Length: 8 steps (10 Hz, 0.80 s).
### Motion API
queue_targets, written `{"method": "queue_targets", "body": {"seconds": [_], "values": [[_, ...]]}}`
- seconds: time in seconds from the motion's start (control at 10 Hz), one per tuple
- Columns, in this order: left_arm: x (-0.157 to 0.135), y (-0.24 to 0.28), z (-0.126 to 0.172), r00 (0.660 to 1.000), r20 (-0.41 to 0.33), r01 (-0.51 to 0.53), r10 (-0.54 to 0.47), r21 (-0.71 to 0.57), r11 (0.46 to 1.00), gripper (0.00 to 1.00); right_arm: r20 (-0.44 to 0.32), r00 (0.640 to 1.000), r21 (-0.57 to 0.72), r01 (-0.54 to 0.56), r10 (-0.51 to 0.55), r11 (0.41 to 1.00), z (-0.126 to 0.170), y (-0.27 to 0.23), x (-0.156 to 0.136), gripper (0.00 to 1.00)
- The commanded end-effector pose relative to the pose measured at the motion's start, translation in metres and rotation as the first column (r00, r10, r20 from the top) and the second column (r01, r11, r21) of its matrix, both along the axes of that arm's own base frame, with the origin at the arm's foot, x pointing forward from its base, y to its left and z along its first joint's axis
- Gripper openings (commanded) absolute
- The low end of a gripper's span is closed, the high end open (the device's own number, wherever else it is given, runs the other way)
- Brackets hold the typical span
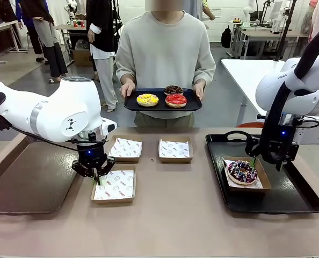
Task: Individually package the donuts and arrange them on the tray.
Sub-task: Place the picked Paper togo box on the Handle tray while simultaneously picking up another Paper togo box from the table with the other hand.
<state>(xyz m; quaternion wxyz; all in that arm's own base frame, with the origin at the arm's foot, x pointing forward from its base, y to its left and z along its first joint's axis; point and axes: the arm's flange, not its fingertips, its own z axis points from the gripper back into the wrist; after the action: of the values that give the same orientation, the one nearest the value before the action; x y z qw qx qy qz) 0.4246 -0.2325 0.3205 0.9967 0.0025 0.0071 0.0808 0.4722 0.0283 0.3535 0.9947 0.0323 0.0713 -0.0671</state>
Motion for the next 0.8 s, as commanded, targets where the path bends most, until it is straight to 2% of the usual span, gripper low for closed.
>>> {"method": "queue_targets", "body": {"seconds": [0.0,0.3,0.4,0.5,0.7], "values": [[0.002,0.000,0.002,1.000,-0.023,0.007,-0.007,-0.012,1.000,0.00,0.012,1.000,0.011,0.009,-0.009,1.000,0.000,0.000,-0.001,1.00],[0.001,0.002,0.005,1.000,-0.021,0.005,-0.006,-0.021,1.000,0.00,0.034,0.999,0.042,0.007,-0.008,0.999,0.006,-0.002,-0.005,1.00],[-0.001,0.005,0.012,0.998,-0.040,0.042,-0.042,-0.015,0.999,0.00,0.047,0.999,0.122,-0.033,0.027,0.992,0.015,-0.007,-0.009,1.00],[-0.005,0.010,0.029,0.994,-0.049,0.096,-0.097,-0.024,0.995,0.00,0.072,0.995,0.268,-0.092,0.076,0.959,0.030,-0.023,-0.016,1.00],[-0.005,0.022,0.067,0.986,-0.042,0.160,-0.162,-0.045,0.986,0.00,0.144,0.986,0.512,-0.148,0.085,0.846,0.055,-0.070,-0.024,1.00]]}}
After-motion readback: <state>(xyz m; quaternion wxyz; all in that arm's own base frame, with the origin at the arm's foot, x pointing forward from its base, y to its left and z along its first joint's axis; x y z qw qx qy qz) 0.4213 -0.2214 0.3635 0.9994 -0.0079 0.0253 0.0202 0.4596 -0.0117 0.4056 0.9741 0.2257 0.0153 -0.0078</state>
